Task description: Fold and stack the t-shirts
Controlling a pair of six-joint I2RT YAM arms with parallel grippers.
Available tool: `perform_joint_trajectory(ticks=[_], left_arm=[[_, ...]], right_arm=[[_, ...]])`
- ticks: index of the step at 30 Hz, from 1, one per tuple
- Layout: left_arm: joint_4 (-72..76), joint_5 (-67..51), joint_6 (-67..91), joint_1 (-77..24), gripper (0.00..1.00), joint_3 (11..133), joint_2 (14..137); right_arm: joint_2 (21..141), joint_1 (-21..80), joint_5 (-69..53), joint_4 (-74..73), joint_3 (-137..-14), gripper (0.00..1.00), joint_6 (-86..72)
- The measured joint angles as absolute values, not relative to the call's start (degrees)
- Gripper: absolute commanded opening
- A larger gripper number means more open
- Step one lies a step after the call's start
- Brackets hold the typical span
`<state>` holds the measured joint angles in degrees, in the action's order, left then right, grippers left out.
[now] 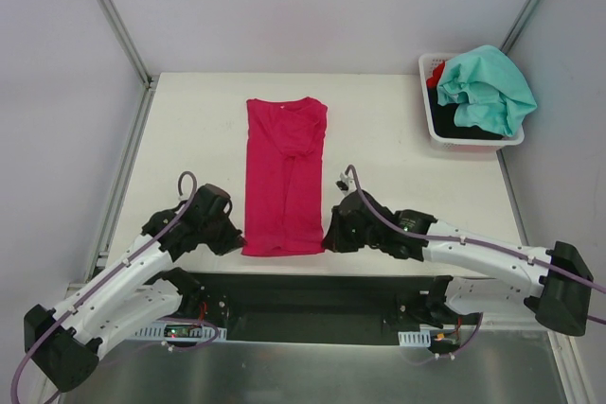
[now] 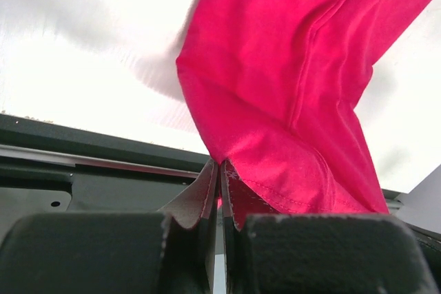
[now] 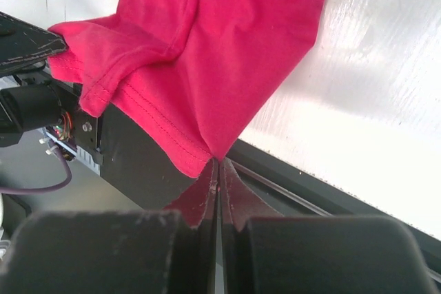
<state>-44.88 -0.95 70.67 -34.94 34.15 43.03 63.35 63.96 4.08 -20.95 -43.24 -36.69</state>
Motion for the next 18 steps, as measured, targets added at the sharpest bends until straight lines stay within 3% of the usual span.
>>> perform_joint_trajectory(ticks=[18], left_arm=[[-40.4, 1.1, 66.2, -34.6, 0.0, 41.5, 53.8]], right_arm=[[68.4, 56.7, 1.6, -22.0, -48.5, 0.01, -30.7]])
